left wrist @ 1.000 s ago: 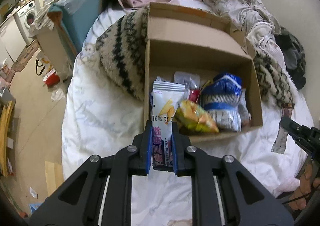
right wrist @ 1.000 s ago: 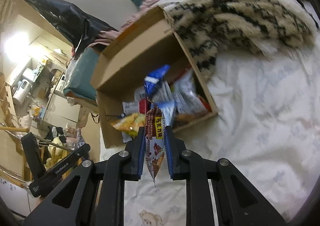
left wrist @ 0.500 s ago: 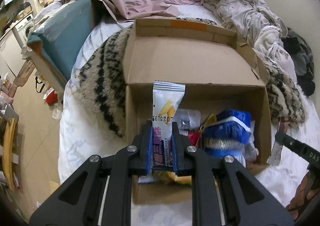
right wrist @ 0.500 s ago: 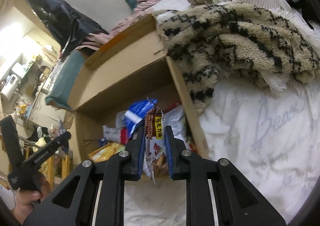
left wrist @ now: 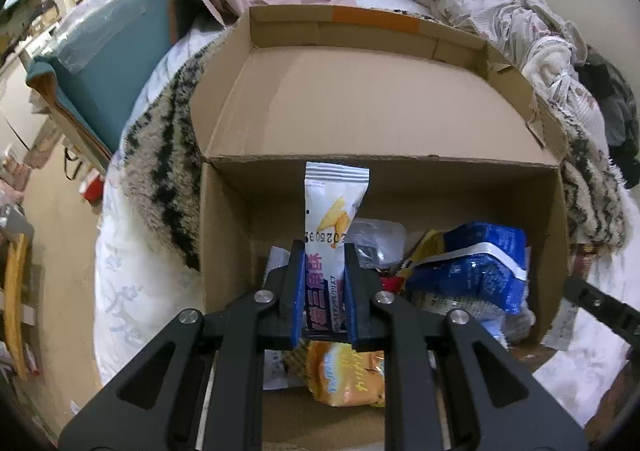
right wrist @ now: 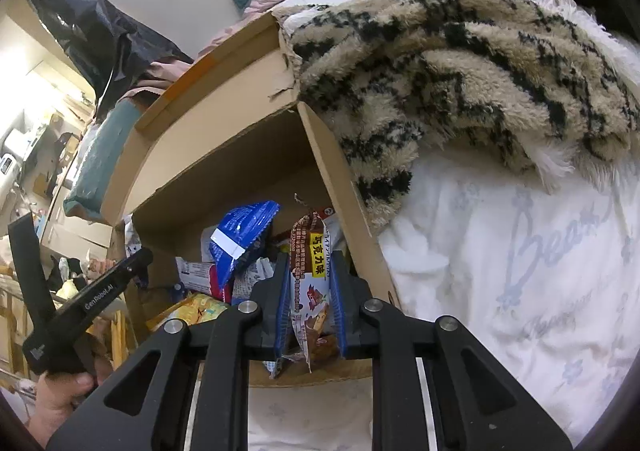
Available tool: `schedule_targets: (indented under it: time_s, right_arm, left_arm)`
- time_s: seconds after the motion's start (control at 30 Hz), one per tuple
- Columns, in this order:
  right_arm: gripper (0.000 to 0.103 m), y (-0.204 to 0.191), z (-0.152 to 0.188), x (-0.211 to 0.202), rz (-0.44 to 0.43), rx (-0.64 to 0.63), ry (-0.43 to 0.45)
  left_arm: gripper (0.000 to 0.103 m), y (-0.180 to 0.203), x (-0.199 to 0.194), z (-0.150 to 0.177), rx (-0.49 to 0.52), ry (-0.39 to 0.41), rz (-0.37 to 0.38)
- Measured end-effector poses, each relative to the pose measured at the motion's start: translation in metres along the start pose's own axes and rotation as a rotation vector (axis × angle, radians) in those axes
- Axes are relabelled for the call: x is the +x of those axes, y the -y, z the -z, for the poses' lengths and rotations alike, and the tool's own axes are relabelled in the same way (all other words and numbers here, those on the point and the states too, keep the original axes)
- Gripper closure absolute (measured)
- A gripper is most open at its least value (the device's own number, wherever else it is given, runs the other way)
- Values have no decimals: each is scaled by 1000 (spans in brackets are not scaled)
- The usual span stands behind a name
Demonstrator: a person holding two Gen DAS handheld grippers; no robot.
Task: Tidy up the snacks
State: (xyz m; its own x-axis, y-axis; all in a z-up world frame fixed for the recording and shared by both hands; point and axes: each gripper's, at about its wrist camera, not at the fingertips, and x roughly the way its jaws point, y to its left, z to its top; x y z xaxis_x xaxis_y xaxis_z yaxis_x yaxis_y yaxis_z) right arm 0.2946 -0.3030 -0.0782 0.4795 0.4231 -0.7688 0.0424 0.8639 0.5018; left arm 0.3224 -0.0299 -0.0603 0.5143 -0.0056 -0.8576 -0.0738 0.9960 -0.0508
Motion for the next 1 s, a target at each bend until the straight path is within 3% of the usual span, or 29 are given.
schedule_targets:
  time_s: [0.13,0.2,0.37,0.47,0.53,0.6,0.67,0.77,0.9,0.97,1.0]
  right_arm:
    - [81,1,0,4,1,15,-15]
    - [80,-1,1,4,-1,15,-14]
    - [80,-7,1,4,-1,-9,-4]
    - [80,-9,-1,1,-8,-5,6]
    - [80,-10,-3,-1,-7,-8,10]
    - [72,-11,-4,-3,7,-19,14]
    - [44,-13,-3,-7,6,-29,30]
    - [38,-17,-5,-16,-2,-43,61]
    - [33,-18,-5,-28,-102,-17,81]
    - [16,-21,0,-38,-111,-21,104]
    - [13,-24,3,-45,-111,-32,123]
  left_arm:
    - [83,0,-2,-1,2,-1,4]
    - [65,0,-4,0,-2,-3,7]
    - [54,2,-14,0,17,15,-20]
    - [39,1,-24,-1,28,36,-43]
    - [38,-2,-34,-2,30,67,-44]
    - [38,-5,-41,-2,27,80,-50]
    - [38,-9,-49,-1,13,90,-47]
    - [38,-12,-61,4,7,106,-76]
    - [38,-16,-73,26,3,135,-116]
    - [38,-20,-82,39,-5,155,-123]
    - [31,-21,-86,43,-3,164,-129]
